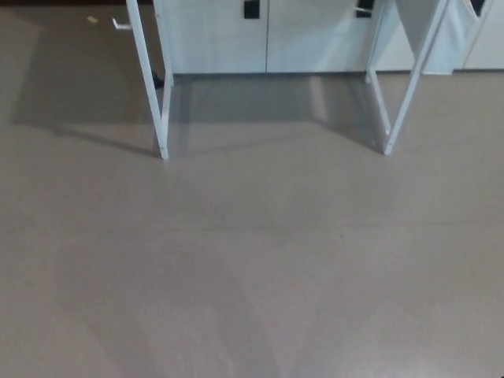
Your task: The robot walk towards a table in front and pick up a black pencil case on the left hand side and put the pencil case into a small container on the right hand side
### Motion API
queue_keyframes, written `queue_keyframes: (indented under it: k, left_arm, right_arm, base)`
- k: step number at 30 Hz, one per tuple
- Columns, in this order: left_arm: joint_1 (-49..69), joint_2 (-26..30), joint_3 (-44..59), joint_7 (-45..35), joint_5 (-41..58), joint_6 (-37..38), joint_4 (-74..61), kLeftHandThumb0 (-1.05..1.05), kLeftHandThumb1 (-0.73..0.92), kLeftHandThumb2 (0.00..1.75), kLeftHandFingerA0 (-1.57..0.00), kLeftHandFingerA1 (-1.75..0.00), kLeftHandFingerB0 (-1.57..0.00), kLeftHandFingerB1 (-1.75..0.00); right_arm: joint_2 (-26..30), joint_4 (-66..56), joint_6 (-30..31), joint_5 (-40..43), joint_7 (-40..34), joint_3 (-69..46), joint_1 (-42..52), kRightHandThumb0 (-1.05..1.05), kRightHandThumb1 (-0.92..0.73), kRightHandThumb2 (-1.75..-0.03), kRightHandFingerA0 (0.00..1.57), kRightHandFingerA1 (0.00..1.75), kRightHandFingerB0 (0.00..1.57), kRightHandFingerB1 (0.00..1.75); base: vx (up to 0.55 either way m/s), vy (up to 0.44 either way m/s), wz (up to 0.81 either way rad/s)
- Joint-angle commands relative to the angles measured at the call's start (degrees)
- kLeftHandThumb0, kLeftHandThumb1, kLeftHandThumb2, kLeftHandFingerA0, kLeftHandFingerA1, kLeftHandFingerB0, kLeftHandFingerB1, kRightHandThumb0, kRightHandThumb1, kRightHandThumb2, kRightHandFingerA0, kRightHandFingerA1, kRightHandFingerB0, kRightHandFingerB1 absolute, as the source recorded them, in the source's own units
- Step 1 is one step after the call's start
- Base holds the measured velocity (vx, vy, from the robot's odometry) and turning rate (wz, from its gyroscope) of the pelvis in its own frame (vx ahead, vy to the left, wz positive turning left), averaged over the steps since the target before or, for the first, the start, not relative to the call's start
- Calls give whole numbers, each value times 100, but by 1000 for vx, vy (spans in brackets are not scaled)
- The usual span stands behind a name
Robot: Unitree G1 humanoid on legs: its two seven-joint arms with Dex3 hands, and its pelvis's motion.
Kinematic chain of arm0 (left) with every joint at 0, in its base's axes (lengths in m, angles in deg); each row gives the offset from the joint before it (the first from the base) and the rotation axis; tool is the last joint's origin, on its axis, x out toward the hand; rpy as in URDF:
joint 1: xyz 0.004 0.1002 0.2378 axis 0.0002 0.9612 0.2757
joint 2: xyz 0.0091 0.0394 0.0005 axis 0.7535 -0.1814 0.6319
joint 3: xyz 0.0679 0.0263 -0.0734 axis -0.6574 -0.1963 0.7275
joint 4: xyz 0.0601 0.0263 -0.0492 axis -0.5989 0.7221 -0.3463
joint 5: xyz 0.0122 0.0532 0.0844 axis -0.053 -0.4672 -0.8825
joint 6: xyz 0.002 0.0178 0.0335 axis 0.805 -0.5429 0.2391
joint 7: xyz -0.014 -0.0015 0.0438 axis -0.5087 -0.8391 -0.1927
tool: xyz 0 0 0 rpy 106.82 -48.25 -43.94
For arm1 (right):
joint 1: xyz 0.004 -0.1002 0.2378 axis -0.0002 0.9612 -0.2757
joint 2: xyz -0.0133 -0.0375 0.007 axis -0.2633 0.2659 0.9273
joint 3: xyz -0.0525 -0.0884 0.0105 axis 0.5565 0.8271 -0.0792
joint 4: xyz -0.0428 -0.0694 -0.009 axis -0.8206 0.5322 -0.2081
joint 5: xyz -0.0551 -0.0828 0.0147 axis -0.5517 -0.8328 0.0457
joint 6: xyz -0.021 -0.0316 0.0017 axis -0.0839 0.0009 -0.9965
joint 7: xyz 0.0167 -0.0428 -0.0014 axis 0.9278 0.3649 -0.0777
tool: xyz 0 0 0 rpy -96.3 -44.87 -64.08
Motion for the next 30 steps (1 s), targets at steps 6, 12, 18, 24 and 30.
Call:
queue_keyframes:
  k: [6, 12, 18, 24, 30]
  left_arm:
    - [-249, 57, -82, 118, -118, 93, 98, -54, 47, 75, -36, -49, -33, -46]
    - [-126, -91, 145, -111, 294, -47, -5, -41, 57, 58, -36, -39, -31, -35]
    - [-82, 30, -82, 219, -272, -94, 59, -60, 51, 85, -32, -52, -23, -45]
    - [-54, -7, -95, 180, -91, -1, 133, -62, 70, 61, -22, -37, -20, -31]
    - [-67, -33, -35, 80, -3, -134, 34, -61, 74, 62, -21, -36, -17, -31]
  right_arm:
    - [86, -121, 91, 84, -12, -87, -71, -49, -61, -97, 35, 58, 22, 49]
    - [83, -100, 75, 129, 33, -112, 40, -52, -61, -96, 34, 57, 22, 48]
    - [51, -84, -44, 92, -29, -100, 220, -50, -61, -97, 36, 59, 22, 49]
    - [62, 26, -170, 159, 52, -143, 254, -47, -60, -97, 35, 59, 20, 49]
    - [65, 44, -66, 179, 45, -163, 181, -46, -60, -98, 36, 59, 21, 49]
  base:
    - [399, -140, 39]
    - [285, -26, -4]
    - [364, 151, -17]
    - [429, 194, -17]
    - [338, 39, 13]
